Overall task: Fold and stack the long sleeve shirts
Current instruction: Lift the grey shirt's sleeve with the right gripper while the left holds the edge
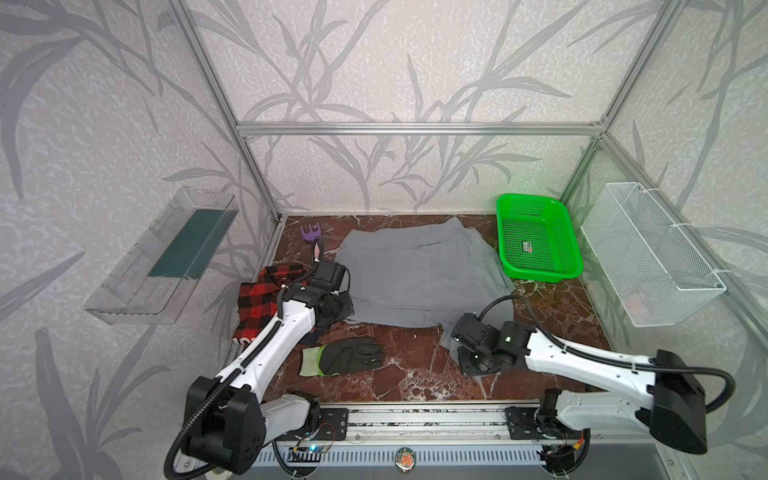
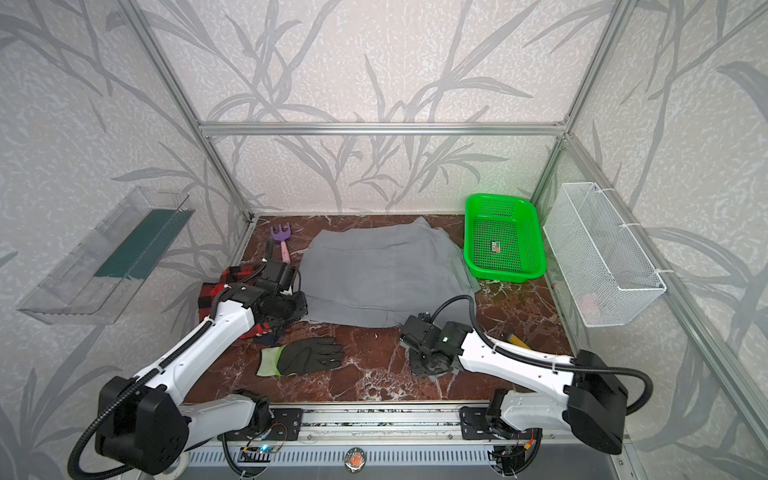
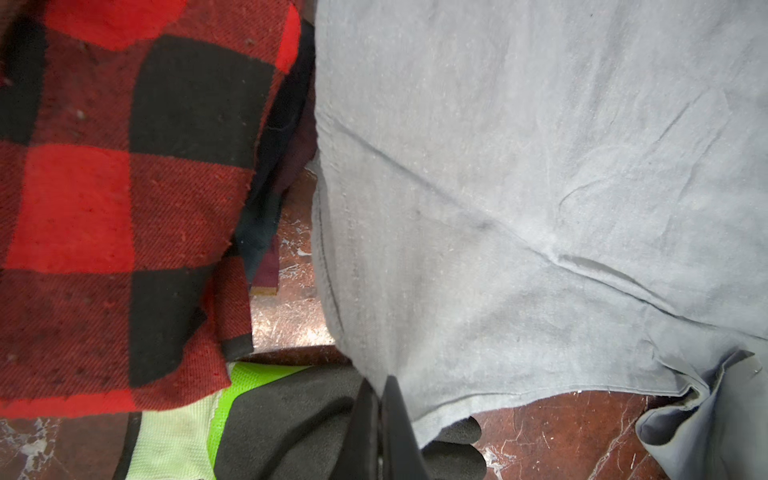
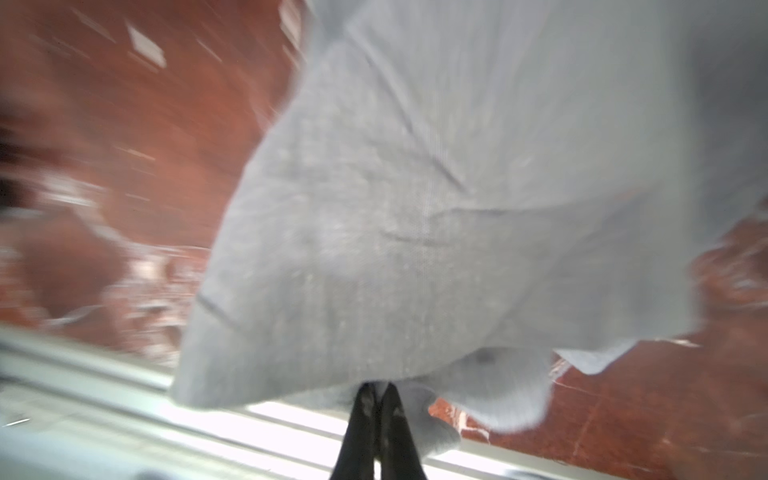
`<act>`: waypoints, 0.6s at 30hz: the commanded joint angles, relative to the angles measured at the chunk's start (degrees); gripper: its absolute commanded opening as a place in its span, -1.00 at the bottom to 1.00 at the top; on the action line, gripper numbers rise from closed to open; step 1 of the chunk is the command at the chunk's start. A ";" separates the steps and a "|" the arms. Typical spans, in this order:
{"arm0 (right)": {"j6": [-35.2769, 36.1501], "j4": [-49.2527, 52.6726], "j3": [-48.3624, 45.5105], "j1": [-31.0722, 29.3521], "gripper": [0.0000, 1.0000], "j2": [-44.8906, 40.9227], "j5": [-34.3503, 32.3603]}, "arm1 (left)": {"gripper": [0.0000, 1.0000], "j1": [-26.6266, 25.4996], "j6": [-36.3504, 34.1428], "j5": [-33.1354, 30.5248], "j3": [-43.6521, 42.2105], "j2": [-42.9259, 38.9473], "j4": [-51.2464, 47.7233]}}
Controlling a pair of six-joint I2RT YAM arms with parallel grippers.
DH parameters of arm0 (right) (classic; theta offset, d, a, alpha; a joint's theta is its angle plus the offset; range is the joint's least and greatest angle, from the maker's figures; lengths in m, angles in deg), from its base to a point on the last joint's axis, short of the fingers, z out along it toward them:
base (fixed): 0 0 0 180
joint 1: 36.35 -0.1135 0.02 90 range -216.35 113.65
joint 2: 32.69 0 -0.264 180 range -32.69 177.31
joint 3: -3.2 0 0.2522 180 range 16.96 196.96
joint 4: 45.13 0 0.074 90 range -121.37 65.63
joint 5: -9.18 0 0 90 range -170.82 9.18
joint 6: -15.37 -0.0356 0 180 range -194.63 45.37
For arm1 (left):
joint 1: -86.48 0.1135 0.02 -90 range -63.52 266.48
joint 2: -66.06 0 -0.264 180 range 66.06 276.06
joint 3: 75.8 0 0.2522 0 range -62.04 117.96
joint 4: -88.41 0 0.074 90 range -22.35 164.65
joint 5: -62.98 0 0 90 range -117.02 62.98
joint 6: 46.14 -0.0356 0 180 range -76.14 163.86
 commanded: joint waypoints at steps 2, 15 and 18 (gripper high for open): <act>2.67 9.51 6.74 0.34 -1.00 -8.71 -8.32 | -1.00 0.17 -0.40 -0.34 -0.86 -1.33 0.10; 15.96 22.16 29.09 1.77 -1.00 -17.68 -18.76 | -1.00 0.17 2.68 2.38 -1.61 -4.14 -3.30; 18.22 22.82 30.96 1.78 -1.00 -19.40 -19.76 | -1.00 0.17 4.79 2.32 -2.19 -4.91 -5.24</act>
